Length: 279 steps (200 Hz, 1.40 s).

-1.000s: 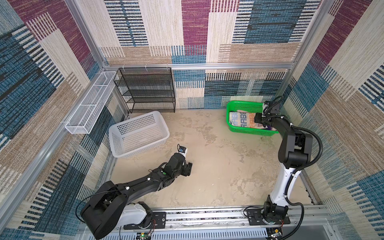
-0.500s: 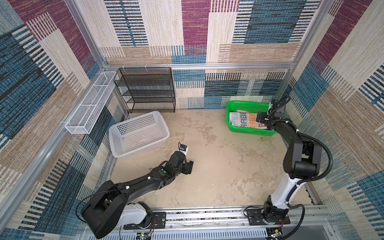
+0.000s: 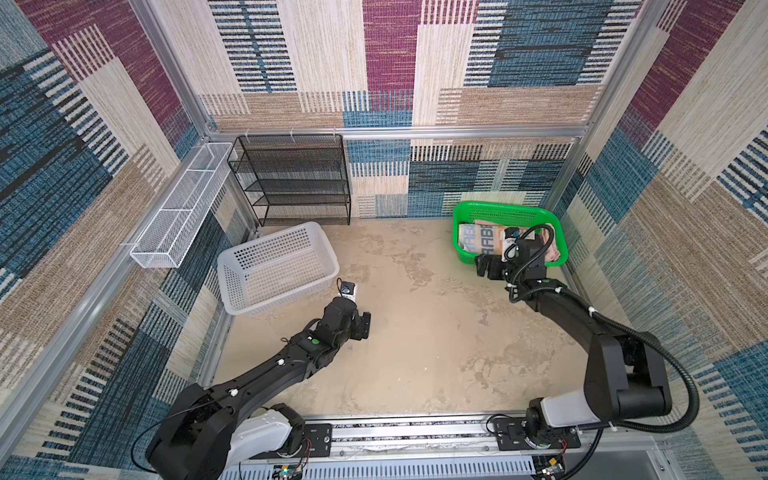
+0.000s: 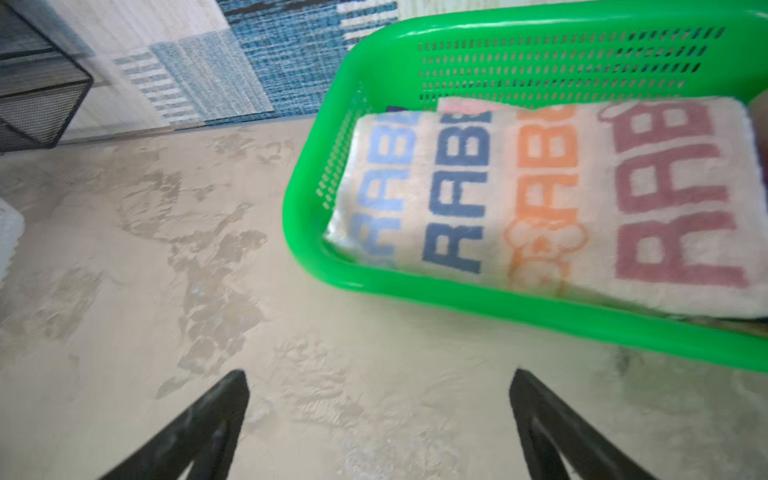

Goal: Fold and stack the towels

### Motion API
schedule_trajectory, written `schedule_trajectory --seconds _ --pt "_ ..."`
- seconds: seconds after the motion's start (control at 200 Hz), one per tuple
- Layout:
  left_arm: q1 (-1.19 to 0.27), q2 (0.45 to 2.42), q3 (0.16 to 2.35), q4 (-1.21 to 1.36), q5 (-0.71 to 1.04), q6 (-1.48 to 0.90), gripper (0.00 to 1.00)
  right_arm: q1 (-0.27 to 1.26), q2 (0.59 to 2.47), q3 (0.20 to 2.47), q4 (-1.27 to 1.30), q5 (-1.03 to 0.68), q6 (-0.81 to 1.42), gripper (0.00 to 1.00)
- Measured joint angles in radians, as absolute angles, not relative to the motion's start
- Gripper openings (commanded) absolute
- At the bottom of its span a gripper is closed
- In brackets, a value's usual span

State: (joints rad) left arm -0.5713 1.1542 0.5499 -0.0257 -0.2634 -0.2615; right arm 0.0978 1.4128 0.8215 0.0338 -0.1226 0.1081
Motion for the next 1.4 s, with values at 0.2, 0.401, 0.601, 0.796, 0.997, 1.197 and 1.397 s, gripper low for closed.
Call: schedule_trajectory --seconds 0.2,0.401,0.601,0.796,0.997,1.197,1.397 --pt "-0.487 1.115 0.554 -0.074 -0.255 -0.261 0.84 0.134 1.389 0.640 0.179 -0.086 0.094 1.00" --pt "-0.449 1.069 0.576 -0.109 -0.243 -0.234 0.84 0.145 1.396 0.505 0.373 -0.038 0.007 1.00" --pt "-0.399 1.051 0.592 -0.092 -0.282 -0.169 0.85 0.145 1.454 0.424 0.644 0.010 -0.056 1.00" --pt "-0.303 1.089 0.550 0.002 -0.286 -0.077 0.85 0.141 1.498 0.380 0.832 0.083 -0.110 1.00" --pt "-0.158 1.200 0.521 0.185 -0.205 -0.022 0.85 0.065 1.491 0.302 0.986 0.082 -0.112 1.00" --pt "-0.066 1.325 0.464 0.412 -0.073 0.030 0.85 -0.007 1.529 0.225 1.143 -0.012 -0.071 1.00" --pt "-0.007 1.459 0.392 0.674 -0.015 0.043 0.85 -0.015 1.535 0.218 1.203 -0.063 -0.053 1.00"
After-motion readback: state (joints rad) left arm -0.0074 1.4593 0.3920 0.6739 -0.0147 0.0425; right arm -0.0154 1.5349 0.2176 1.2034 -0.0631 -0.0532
